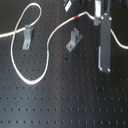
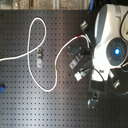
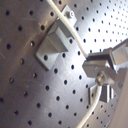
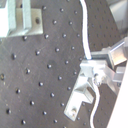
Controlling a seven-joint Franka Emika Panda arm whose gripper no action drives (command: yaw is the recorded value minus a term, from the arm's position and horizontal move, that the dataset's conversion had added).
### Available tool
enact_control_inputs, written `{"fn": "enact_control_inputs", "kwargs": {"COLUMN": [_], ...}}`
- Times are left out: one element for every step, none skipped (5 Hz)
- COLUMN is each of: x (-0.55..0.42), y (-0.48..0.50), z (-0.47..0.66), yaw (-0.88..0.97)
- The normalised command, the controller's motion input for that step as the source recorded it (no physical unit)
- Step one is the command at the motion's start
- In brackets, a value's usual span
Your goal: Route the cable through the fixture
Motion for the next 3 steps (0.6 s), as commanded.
{"fn": "enact_control_inputs", "kwargs": {"x": [-0.171, -0.090, -0.039], "y": [0.135, 0.389, 0.485], "z": [0.42, 0.75, 0.74], "yaw": [-0.36, -0.02, 0.03]}}
